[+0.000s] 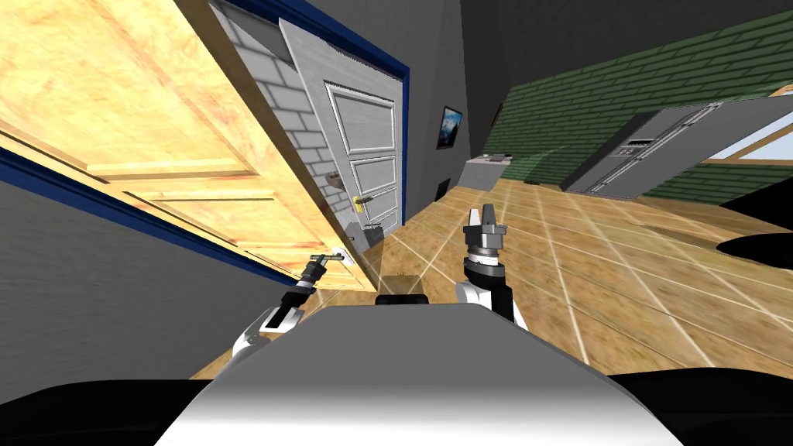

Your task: Pull the door open

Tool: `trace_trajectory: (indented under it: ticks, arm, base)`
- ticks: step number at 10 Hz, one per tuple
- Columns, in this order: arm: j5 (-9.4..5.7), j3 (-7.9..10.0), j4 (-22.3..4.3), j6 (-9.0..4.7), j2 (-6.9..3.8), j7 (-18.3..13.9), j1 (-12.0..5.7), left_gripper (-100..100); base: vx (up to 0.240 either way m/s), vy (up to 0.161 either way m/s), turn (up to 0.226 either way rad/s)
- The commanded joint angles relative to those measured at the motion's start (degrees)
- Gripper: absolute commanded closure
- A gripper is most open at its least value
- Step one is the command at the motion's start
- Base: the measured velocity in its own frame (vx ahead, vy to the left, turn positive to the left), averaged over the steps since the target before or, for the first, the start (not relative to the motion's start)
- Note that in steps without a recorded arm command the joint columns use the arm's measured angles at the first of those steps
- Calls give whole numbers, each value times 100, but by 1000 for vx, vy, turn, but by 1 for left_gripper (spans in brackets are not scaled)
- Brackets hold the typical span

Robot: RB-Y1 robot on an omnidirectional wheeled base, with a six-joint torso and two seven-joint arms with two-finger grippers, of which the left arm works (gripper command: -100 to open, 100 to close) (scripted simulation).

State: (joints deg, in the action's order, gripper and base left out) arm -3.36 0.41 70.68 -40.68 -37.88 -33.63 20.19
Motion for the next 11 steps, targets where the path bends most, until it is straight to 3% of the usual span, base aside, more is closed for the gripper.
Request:
trace_trajectory:
  ticks: [1,8,9,11]
  arm:
    - [17,-45,-34,-148,-30,-44,33,100]
    - [65,-169,-186,-734,-254,-250,240,100]
    - [44,-110,-190,-645,-258,-225,215,100]
    - [71,-152,-273,-809,-309,-276,251,100]
  base:
    - [-234,99,-164]
    - [-192,75,-136]
    - [-79,40,-12]
    - [-154,61,-137]
